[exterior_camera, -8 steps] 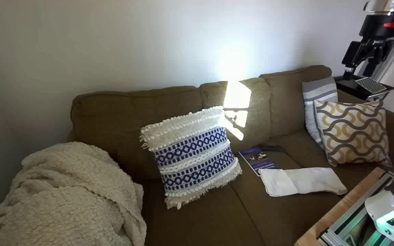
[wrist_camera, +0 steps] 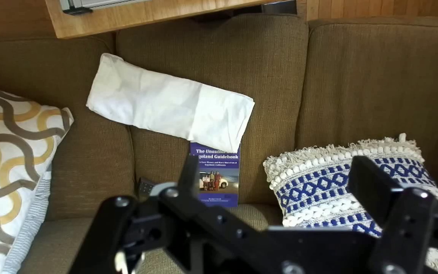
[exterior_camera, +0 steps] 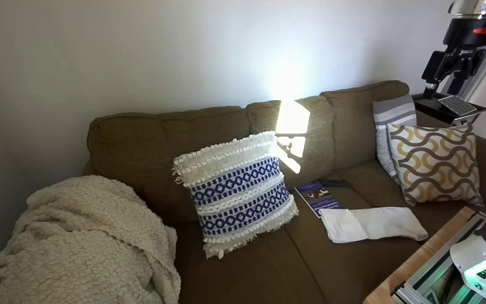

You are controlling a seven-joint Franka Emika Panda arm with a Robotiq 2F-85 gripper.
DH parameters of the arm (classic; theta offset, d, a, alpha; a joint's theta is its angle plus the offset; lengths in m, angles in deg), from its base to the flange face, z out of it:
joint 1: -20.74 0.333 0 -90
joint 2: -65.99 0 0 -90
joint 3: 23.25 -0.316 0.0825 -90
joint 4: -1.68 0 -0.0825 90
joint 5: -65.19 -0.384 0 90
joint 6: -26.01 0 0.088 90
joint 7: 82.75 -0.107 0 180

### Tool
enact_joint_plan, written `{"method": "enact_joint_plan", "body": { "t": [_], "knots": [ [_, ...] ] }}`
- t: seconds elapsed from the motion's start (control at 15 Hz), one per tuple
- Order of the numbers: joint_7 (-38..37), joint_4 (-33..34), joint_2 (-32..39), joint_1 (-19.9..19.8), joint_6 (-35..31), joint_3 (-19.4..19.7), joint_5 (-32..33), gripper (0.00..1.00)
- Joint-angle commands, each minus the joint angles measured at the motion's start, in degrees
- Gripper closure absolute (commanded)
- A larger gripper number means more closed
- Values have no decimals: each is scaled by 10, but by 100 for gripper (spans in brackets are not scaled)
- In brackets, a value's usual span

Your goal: Put the white towel on the backrest of the chair

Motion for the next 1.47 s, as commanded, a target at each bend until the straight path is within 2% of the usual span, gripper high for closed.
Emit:
{"method": "enact_joint_plan", "body": {
  "t": [0.0,0.33,0.6,1.0,1.4],
  "knots": [
    [-11,29,62,-21,11,19,-4,0],
    [-2,66,174,-52,-39,52,11,0],
    [26,94,290,-35,-88,56,-2,0],
    [22,127,449,-19,-137,54,-10,0],
    [62,150,577,-13,-179,57,-37,0]
  ]
}}
